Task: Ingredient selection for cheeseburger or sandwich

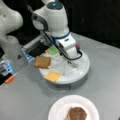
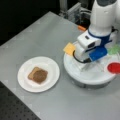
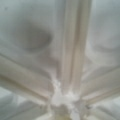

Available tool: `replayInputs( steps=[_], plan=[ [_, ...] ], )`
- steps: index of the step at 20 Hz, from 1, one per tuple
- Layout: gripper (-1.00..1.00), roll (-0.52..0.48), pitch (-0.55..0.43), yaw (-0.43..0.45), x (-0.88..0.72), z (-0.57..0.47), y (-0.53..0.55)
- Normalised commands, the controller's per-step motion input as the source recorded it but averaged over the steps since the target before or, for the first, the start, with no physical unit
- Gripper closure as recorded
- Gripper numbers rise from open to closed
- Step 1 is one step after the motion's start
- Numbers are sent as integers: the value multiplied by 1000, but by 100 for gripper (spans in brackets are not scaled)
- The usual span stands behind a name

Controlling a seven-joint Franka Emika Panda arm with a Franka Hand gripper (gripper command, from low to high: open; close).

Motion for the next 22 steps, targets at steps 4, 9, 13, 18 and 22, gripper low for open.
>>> replayInputs(
  steps=[4, 9, 13, 18, 22],
  plan=[
    [-100, 30, 146, 16, 139, 296, -94],
    [-100, 31, 144, 10, 163, 176, -142],
    [-100, 37, 162, -82, 181, 173, -126],
    [-100, 22, 181, -244, 246, 236, -85],
    [-100, 14, 185, -346, 288, 279, -72]
  ],
)
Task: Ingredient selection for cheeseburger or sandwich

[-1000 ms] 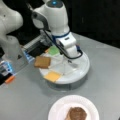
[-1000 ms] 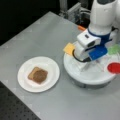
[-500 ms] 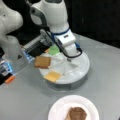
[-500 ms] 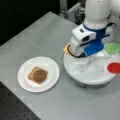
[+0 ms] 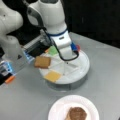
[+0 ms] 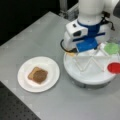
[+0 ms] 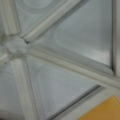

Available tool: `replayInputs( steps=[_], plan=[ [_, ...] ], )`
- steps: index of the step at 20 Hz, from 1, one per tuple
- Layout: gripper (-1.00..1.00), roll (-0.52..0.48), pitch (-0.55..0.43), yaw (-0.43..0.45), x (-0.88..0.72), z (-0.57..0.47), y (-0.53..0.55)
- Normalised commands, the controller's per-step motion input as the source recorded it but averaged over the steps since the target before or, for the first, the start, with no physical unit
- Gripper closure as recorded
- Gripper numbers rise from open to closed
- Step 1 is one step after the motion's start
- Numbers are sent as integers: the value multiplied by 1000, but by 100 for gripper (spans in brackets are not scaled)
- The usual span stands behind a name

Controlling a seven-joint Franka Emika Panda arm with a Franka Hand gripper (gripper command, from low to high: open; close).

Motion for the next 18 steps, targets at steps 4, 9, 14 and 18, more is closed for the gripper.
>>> replayInputs(
  steps=[4, 9, 14, 18],
  plan=[
    [-100, 13, 219, -369, 237, 304, -90],
    [-100, 18, 199, -486, 181, 334, -67],
    [-100, 10, 157, -442, 110, 247, -12],
    [-100, 7, 134, -315, 95, 141, -33]
  ],
)
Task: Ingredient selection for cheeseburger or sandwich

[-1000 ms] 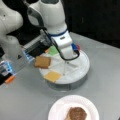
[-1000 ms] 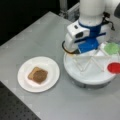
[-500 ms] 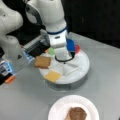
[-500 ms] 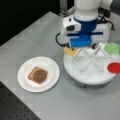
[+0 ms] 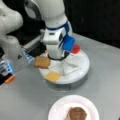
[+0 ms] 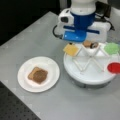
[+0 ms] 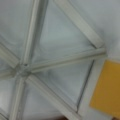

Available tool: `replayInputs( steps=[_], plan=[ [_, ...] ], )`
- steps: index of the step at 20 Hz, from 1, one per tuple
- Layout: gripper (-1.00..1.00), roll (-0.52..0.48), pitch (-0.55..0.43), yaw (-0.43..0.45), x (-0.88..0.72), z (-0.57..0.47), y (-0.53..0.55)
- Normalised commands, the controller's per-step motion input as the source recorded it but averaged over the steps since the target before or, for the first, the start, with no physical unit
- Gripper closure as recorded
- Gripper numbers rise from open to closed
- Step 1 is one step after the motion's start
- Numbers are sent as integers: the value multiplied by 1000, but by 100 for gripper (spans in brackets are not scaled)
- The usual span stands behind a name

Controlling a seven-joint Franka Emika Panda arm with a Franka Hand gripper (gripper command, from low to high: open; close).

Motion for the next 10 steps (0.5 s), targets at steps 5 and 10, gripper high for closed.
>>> replayInputs(
  steps=[5, 10],
  plan=[
    [-100, 57, 166, -301, 114, 122, -78],
    [-100, 233, 223, -231, 116, 173, -187]
  ],
)
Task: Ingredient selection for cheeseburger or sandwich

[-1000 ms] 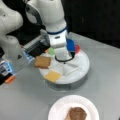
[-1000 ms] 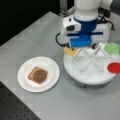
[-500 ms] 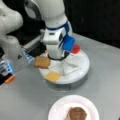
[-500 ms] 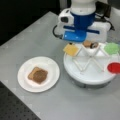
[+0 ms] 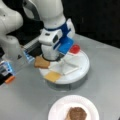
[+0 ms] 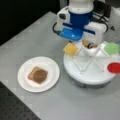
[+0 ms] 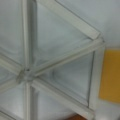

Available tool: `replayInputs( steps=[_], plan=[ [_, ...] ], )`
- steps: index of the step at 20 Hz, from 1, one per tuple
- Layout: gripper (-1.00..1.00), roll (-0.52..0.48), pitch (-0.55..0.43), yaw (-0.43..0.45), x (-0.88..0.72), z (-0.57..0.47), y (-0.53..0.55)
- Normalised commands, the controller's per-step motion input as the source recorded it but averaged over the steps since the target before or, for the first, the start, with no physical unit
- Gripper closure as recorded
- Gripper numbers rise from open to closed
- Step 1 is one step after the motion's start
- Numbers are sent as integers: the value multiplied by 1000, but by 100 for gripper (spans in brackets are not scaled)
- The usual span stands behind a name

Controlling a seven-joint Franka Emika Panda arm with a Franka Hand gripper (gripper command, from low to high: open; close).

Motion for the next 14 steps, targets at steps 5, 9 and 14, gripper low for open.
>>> replayInputs(
  steps=[5, 9, 14],
  plan=[
    [-100, 403, 264, -169, 45, 273, -281],
    [-100, 435, 169, -91, 70, 157, -288],
    [-100, 485, 113, 34, 24, 27, -347]
  ],
)
